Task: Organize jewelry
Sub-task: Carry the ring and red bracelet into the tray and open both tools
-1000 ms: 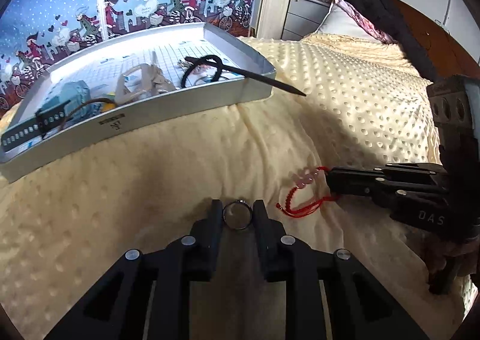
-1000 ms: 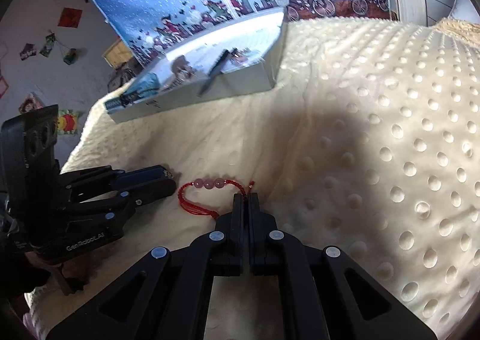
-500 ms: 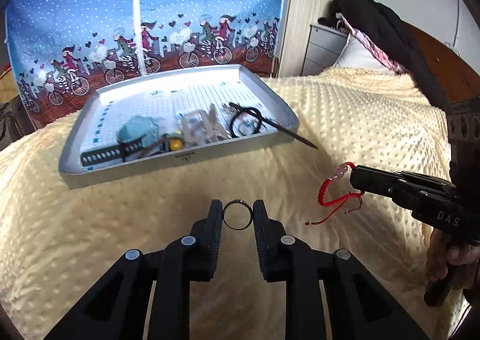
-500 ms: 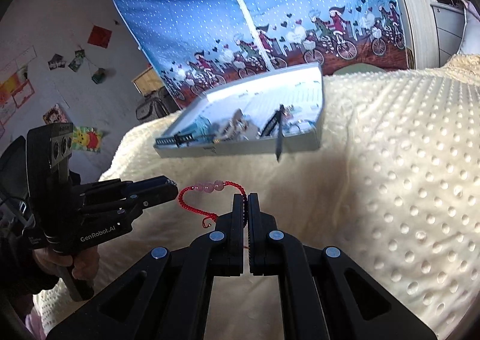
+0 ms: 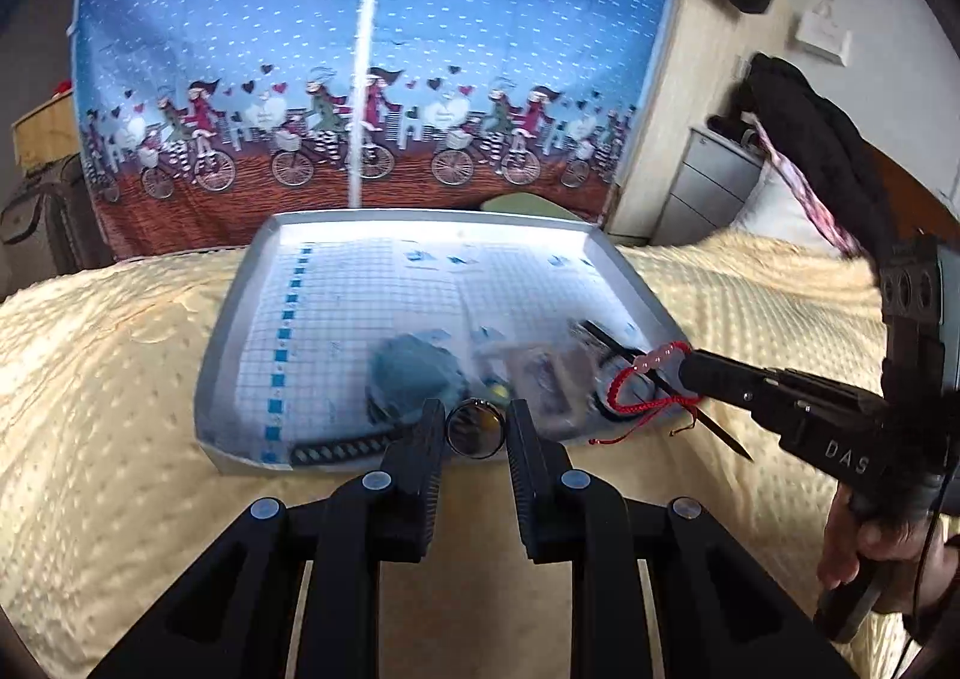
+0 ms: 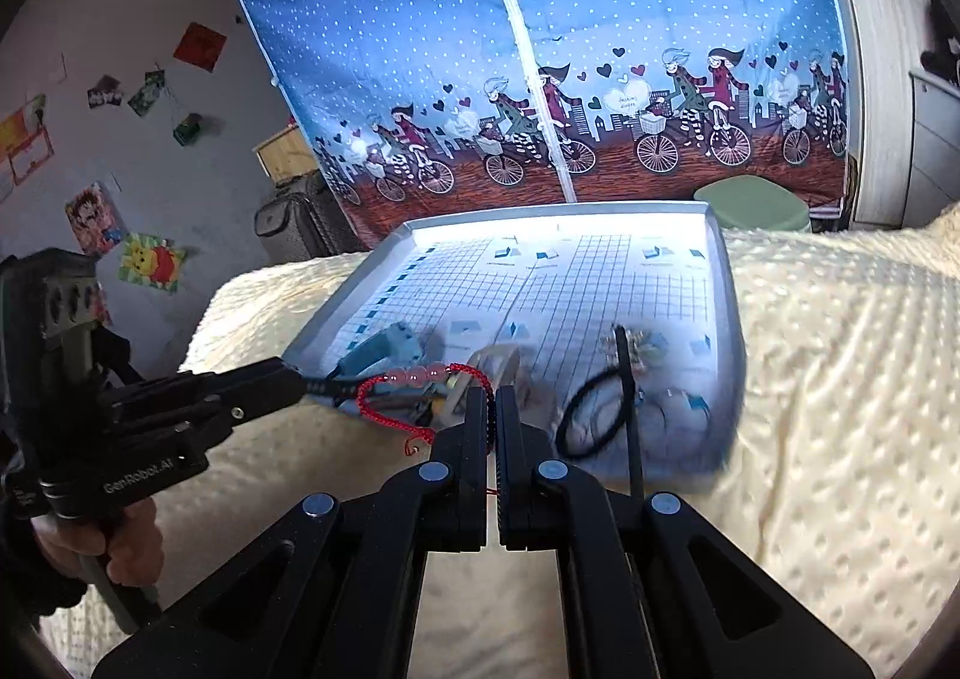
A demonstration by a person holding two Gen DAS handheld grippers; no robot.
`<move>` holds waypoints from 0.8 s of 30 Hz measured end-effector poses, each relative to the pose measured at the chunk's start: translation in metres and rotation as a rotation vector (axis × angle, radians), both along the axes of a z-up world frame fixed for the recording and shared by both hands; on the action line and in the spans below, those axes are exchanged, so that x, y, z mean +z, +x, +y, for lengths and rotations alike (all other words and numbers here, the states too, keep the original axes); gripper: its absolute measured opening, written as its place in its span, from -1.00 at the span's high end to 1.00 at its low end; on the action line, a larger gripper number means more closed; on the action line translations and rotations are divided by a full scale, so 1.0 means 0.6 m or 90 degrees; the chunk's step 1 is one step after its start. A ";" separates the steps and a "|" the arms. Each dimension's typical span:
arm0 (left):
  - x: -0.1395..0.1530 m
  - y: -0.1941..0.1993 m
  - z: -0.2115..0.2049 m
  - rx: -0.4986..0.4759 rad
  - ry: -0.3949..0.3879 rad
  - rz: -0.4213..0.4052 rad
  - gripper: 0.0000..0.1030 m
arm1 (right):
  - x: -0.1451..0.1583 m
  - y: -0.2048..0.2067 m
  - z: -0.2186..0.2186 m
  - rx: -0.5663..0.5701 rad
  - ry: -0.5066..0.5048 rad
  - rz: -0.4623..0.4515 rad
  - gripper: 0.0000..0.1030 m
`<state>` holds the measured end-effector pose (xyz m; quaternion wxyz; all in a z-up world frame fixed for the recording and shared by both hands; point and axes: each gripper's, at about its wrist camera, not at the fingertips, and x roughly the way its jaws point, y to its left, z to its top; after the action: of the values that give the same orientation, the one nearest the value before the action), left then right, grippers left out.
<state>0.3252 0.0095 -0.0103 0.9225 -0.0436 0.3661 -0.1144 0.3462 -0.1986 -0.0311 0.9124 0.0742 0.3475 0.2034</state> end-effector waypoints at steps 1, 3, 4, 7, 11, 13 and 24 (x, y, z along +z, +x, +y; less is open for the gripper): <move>-0.002 0.009 0.006 0.007 0.000 0.002 0.62 | -0.001 0.012 0.008 0.002 -0.007 0.000 0.95; -0.009 0.032 0.021 0.030 0.010 0.011 0.62 | -0.005 0.034 0.027 0.008 -0.019 0.008 0.95; -0.014 0.041 0.030 0.038 0.011 0.016 0.62 | -0.006 0.039 0.034 0.010 -0.024 0.011 0.95; -0.032 0.064 0.056 0.073 0.004 0.042 0.62 | -0.015 0.054 0.057 0.020 -0.037 0.017 0.95; -0.053 0.077 0.080 0.104 -0.028 0.080 0.62 | -0.023 0.057 0.085 0.026 -0.092 0.014 0.94; -0.058 0.078 0.083 0.110 -0.031 0.082 0.61 | -0.022 0.058 0.088 0.025 -0.107 0.010 0.94; -0.049 0.059 0.092 0.150 -0.034 0.071 -0.01 | -0.001 0.051 0.083 0.000 -0.102 -0.008 0.27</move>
<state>0.3604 0.0647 -0.0398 0.9063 -0.1169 0.4058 -0.0127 0.3768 -0.1486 -0.0318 0.9177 0.0000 0.3566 0.1754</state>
